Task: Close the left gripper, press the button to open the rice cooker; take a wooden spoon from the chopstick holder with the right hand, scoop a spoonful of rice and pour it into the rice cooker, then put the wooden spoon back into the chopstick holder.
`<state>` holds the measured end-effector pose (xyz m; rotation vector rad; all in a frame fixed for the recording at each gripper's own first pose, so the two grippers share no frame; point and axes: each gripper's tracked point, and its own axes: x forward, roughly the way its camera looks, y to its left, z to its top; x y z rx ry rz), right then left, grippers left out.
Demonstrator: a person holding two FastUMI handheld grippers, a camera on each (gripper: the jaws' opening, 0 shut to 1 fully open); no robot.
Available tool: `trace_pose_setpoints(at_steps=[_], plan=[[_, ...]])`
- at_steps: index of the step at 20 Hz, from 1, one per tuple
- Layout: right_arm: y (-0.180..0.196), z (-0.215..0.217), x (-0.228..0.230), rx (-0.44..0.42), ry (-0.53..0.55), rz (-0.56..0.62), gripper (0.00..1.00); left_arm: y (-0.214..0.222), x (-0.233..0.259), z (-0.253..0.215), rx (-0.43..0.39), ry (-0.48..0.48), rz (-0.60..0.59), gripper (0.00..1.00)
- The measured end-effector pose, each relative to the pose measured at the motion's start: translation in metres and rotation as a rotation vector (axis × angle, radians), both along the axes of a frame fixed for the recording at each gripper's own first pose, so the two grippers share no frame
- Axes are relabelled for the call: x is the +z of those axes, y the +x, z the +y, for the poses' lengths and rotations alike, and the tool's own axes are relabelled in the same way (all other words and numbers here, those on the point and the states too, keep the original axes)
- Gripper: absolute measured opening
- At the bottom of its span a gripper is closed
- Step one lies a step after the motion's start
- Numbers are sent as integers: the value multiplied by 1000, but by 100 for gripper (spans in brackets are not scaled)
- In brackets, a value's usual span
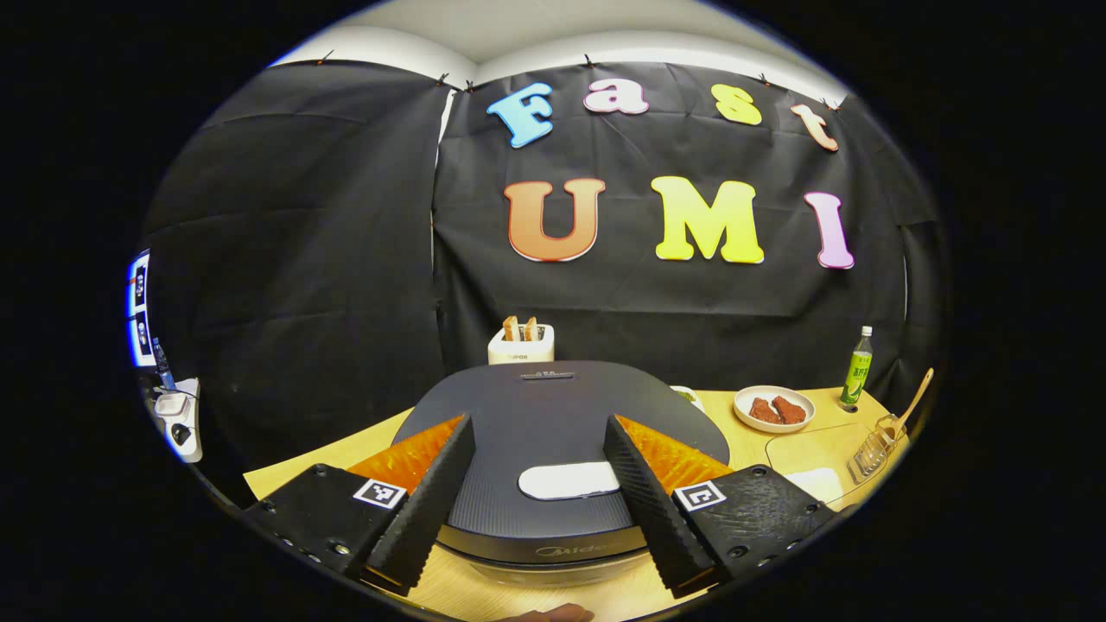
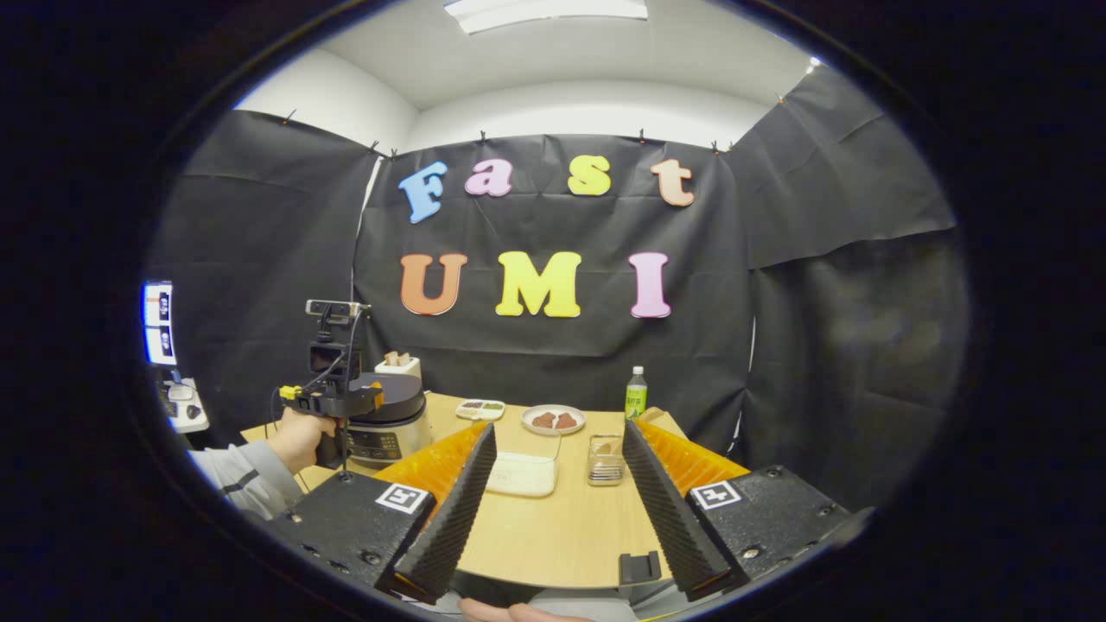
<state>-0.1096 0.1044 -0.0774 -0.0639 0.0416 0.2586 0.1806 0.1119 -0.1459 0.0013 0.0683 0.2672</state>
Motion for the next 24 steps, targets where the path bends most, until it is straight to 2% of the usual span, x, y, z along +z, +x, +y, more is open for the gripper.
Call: trace_pose_setpoints(at_steps=[1, 2, 3, 4, 5, 8, 9, 10, 11, 16, 19, 21, 22, 23, 24], plan=[[0, 3, -1, -3, 2, 4, 95, 0, 0, 1, 3, 11, -28, 87], [0, 6, 0, 0, 2, 3, 95, 0, -1, 2, 4, 7, -43, 98], [-1, 11, 1, 6, 1, -2, 91, 0, 0, 1, 5, 5, -58, 97], [-1, 15, 1, 14, 0, -3, 95, 1, -4, 0, 6, 10, -54, 98], [-2, 19, 0, 21, 0, -2, 95, -1, -7, 0, 7, 4, -43, 100], [-1, 26, -5, 33, -2, 5, 95, -2, -6, -1, 0, 17, -71, 98], [0, 26, -7, 32, -3, 10, 91, -2, -7, -2, -4, 7, -71, 98], [0, 27, -8, 31, -4, 13, 91, -4, -4, -3, -10, 12, -80, 98], [1, 27, -9, 31, -5, 15, 95, -5, -5, -1, -12, 15, -65, 98], [10, 18, -14, 3, -4, 31, 95, -16, -2, -8, -22, 0, 25, 97], [15, 10, -15, -17, 7, 37, 95, -32, 20, -24, -80, -62, 26, 95], [19, 3, -15, -31, 10, 41, 95, -47, 40, -32, -103, -61, 5, 98], [20, -1, -12, -40, 12, 35, 91, -57, 48, -33, -103, -59, -1, 100], [20, -6, -9, -48, 16, 25, 95, -66, 55, -36, -112, -61, -10, 95], [21, -11, -6, -61, 22, 15, 95, -76, 64, -43, -136, -62, -18, 95]])
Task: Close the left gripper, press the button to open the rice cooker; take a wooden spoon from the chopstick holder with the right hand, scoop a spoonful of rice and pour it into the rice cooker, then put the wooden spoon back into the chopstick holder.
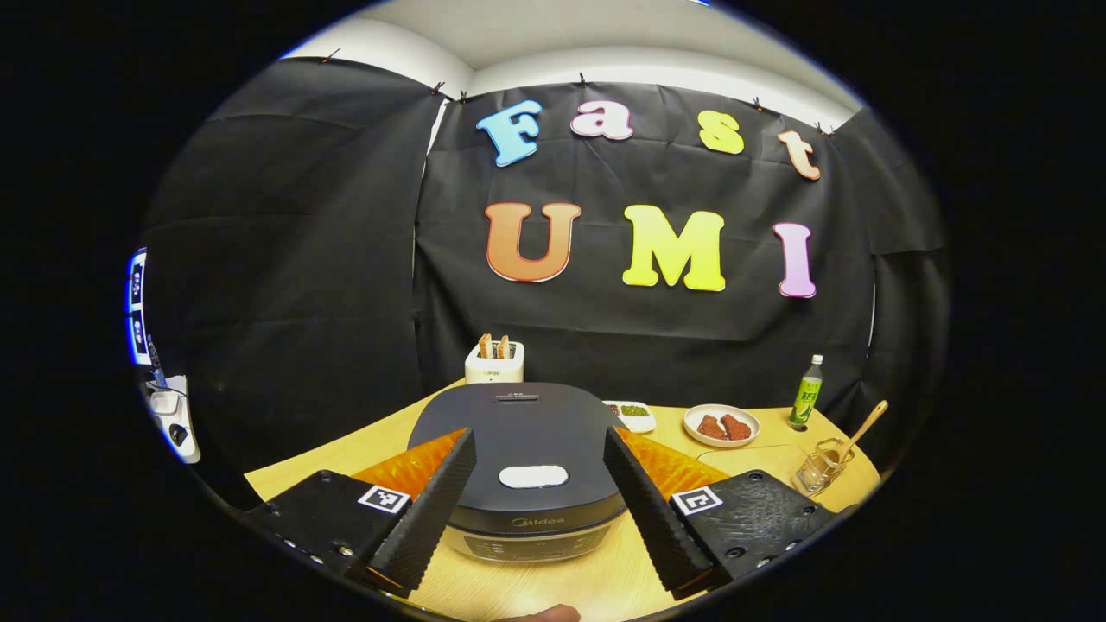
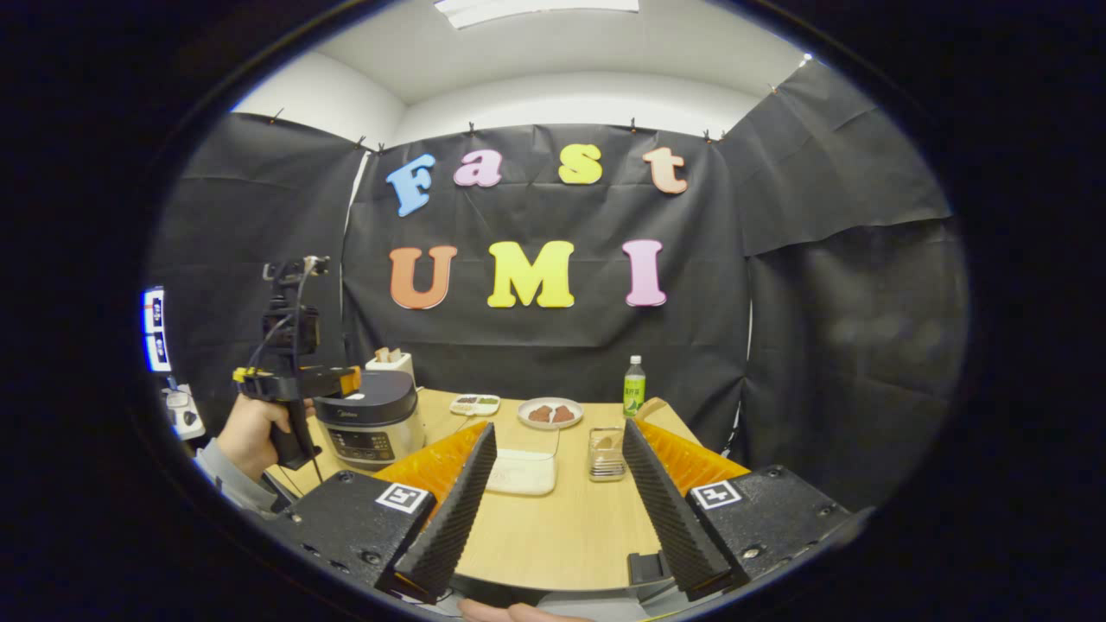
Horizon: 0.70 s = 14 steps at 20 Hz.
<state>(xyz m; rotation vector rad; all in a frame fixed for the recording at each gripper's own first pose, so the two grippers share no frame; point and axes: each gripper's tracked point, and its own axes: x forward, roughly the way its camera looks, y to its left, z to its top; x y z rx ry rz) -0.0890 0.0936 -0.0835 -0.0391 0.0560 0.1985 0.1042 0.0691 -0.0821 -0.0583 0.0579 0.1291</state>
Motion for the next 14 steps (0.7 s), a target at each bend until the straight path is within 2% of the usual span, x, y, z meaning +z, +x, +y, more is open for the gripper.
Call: trace_pose_setpoints(at_steps=[9, 10, 11, 12, 13, 14], plan=[[-2, -14, 13, -24, 43, -44, 95, -98, 46, -36, -93, 55, -45, 94], [-3, -15, 16, -24, 46, -55, 91, -109, 51, -41, -106, 64, -60, 94], [-5, -16, 17, -25, 43, -65, 95, -121, 56, -39, -105, 71, -74, 94], [-6, -18, 20, -31, 38, -74, 91, -131, 62, -38, -103, 69, -89, 95], [-7, -21, 22, -42, 34, -84, 95, -140, 65, -39, -104, 61, -91, 94], [-7, -24, 24, -53, 31, -92, 95, -149, 66, -40, -107, 55, -93, 94]])
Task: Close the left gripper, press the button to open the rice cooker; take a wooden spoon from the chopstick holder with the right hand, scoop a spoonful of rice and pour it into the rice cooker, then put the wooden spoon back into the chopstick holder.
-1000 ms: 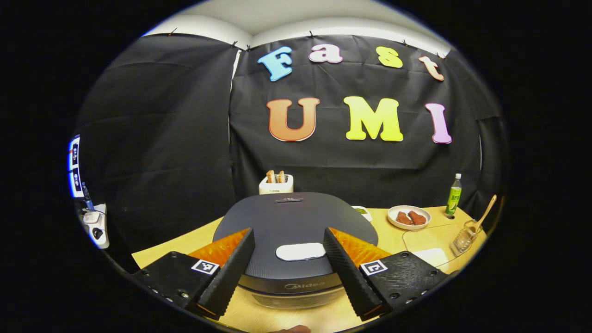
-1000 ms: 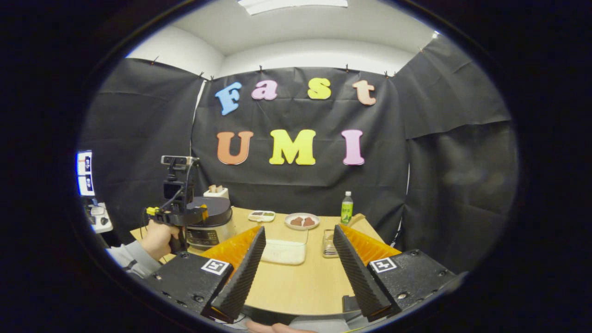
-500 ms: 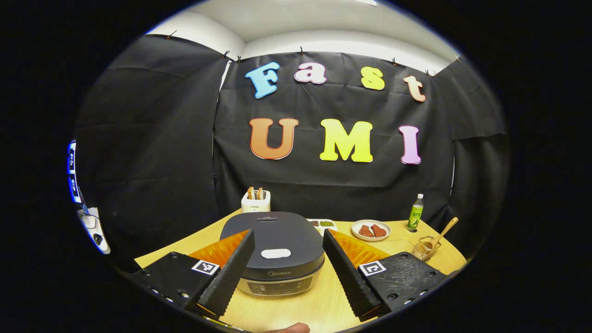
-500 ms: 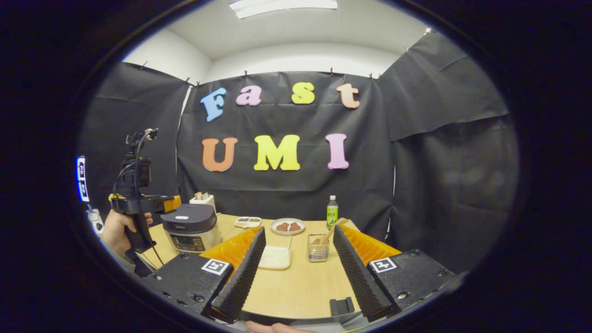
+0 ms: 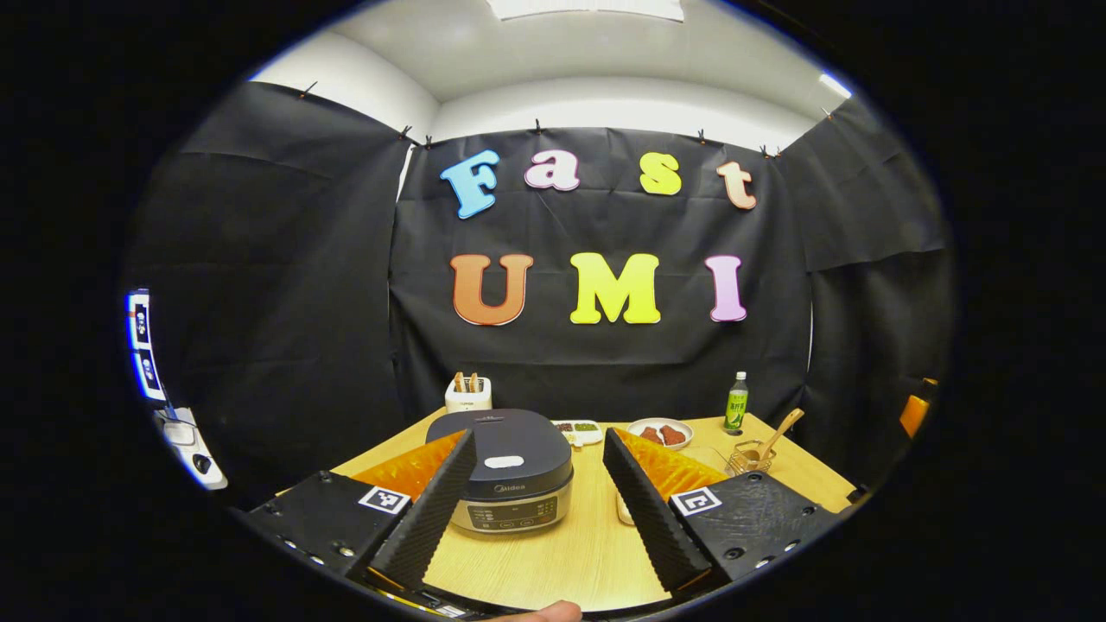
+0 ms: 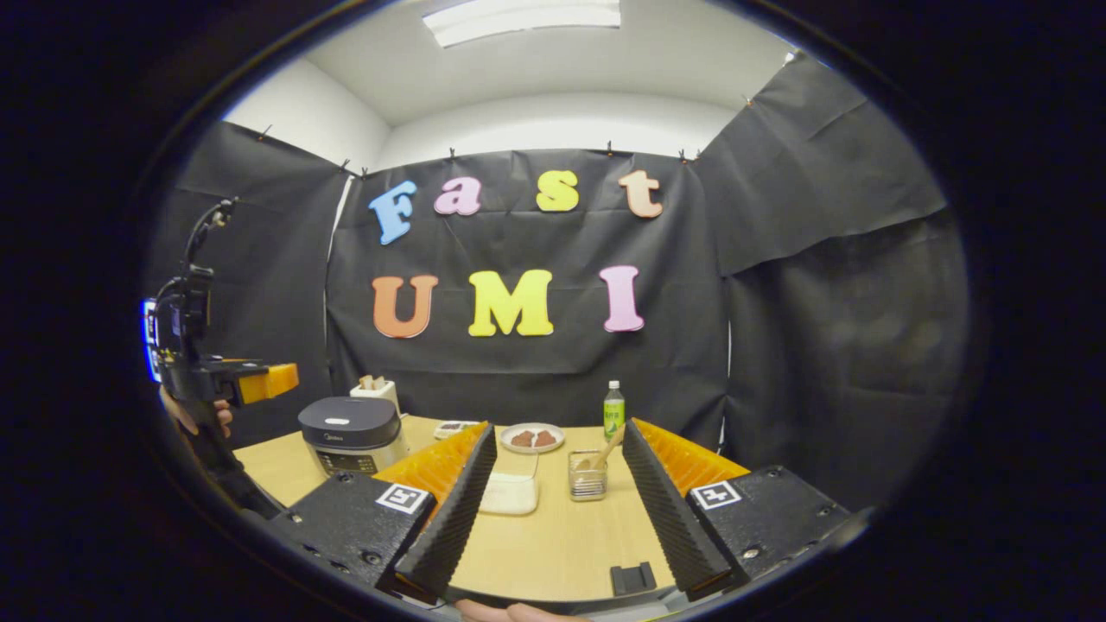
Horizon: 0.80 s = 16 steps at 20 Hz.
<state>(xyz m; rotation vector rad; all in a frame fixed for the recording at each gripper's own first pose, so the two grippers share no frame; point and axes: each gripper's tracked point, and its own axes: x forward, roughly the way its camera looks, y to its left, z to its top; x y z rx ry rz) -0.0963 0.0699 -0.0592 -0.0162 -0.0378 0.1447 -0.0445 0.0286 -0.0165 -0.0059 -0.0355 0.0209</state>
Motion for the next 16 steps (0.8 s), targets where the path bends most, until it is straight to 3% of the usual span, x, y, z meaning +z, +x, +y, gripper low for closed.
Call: trace_pose_setpoints(at_steps=[4, 5, 6, 9, 13, 14, 16], plan=[[-5, -2, -3, -10, -5, 0, 95, -36, 4, -12, -23, 11, -21, 94], [-5, -5, -4, -14, -5, 5, 99, -46, 1, -17, -35, 17, -25, 94], [-4, -8, -4, -20, -4, 9, 95, -54, -2, -21, -40, 18, -25, 94], [-3, -11, -7, -24, -4, 20, 95, -74, -3, -27, -48, 19, -56, 94], [-3, -13, -8, -25, -2, 24, 99, -86, -7, -31, -52, 47, -71, 94], [-2, -14, -9, -26, -1, 26, 91, -86, -7, -34, -57, 51, -72, 94], [-3, -13, -10, -22, 1, 32, 91, -85, -7, -37, -63, 50, -66, 94]])
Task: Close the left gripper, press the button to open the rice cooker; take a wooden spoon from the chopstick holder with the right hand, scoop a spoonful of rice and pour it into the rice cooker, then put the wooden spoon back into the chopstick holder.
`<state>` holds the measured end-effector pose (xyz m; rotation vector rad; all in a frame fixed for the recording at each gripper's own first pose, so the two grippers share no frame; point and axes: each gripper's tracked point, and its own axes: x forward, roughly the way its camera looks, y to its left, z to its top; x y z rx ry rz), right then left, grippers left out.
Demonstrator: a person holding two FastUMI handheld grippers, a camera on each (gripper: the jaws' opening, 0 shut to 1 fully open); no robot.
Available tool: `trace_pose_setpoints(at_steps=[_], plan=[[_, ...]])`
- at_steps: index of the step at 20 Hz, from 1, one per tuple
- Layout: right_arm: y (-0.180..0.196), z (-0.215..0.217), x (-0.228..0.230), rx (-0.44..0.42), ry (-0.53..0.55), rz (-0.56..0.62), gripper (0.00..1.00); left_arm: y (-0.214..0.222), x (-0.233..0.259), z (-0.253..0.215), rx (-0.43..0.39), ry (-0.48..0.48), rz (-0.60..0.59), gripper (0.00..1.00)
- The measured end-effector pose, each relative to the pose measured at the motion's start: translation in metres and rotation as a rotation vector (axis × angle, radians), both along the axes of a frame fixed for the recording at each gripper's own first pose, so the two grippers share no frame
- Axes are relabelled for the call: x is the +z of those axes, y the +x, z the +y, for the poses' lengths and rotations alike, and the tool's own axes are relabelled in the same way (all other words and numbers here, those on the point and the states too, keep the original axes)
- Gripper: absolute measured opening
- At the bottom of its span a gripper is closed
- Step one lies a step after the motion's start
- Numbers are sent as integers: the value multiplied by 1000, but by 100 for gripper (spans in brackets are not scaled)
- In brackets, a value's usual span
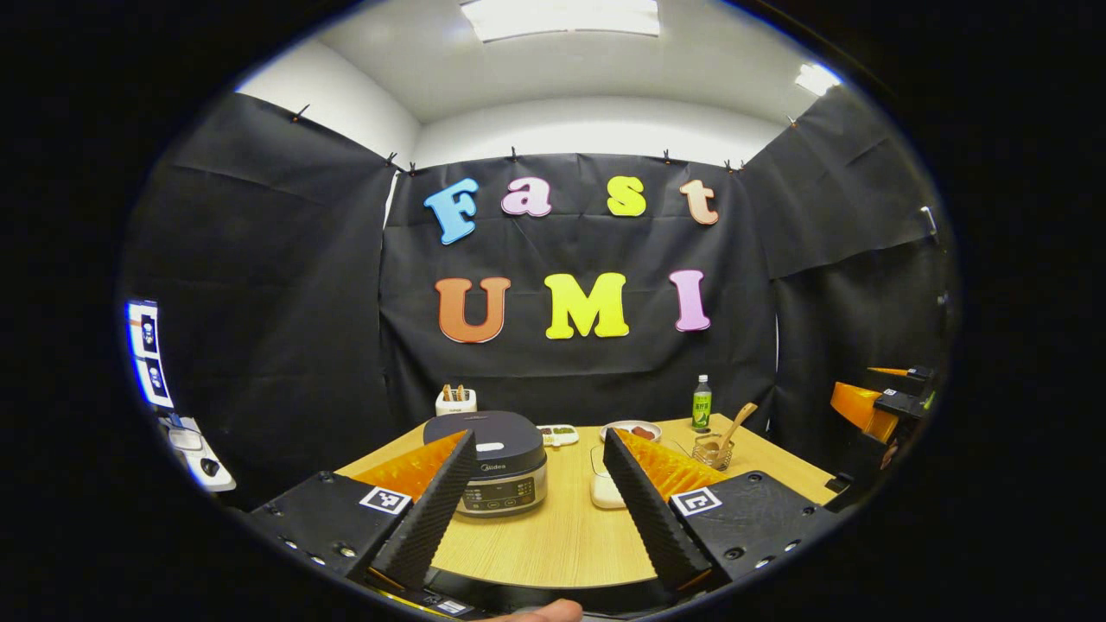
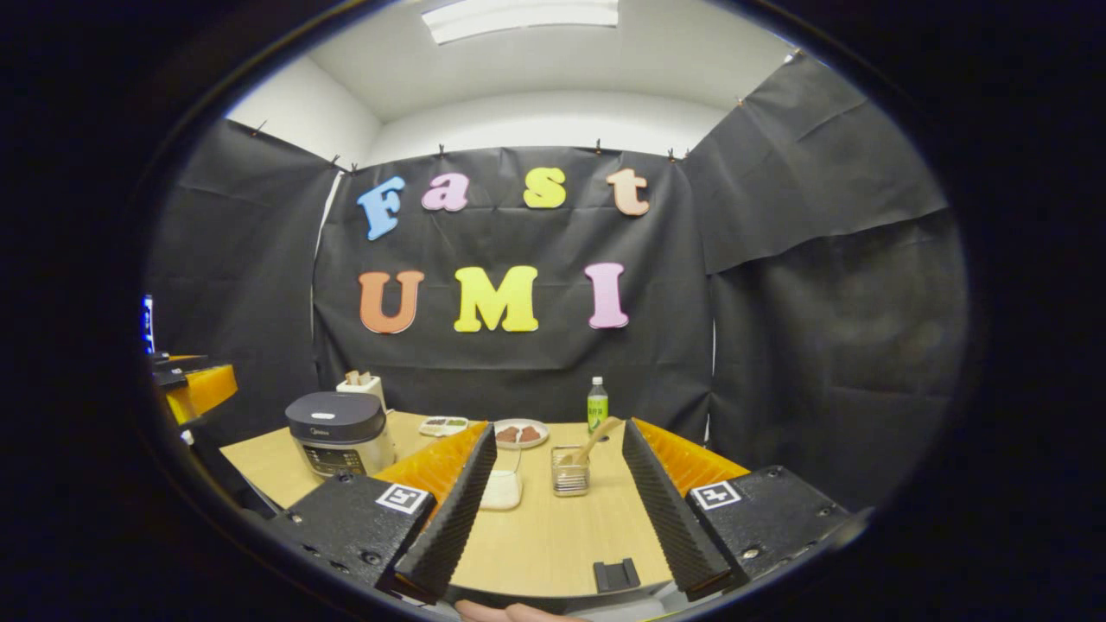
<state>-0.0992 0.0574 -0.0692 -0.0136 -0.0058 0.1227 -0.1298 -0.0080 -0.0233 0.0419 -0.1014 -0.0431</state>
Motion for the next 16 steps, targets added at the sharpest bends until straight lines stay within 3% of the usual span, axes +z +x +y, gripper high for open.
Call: trace_pose_setpoints(at_steps=[1, 2, 3, 6, 7, 9, 16], plan=[[-1, 0, 0, 0, -2, 3, 95, 1, -1, 0, 2, -3, 3, 94], [0, -1, 0, -3, -6, 3, 91, 0, -3, 0, -1, -4, 5, 94], [-1, -3, 2, -7, -10, -1, 95, 0, -4, -1, -8, -3, 10, 94], [-2, -5, 6, -15, -17, -13, 95, 2, -6, 1, -12, -6, 14, 94], [-2, -4, 6, -15, -17, -14, 91, 2, -6, 5, -4, -5, 14, 95], [-1, -3, 6, -11, -15, -14, 95, 3, -10, 9, 5, -10, 15, 95], [0, -3, 2, -7, -4, 2, 95, 4, -11, 10, -2, 1, 8, 95]])
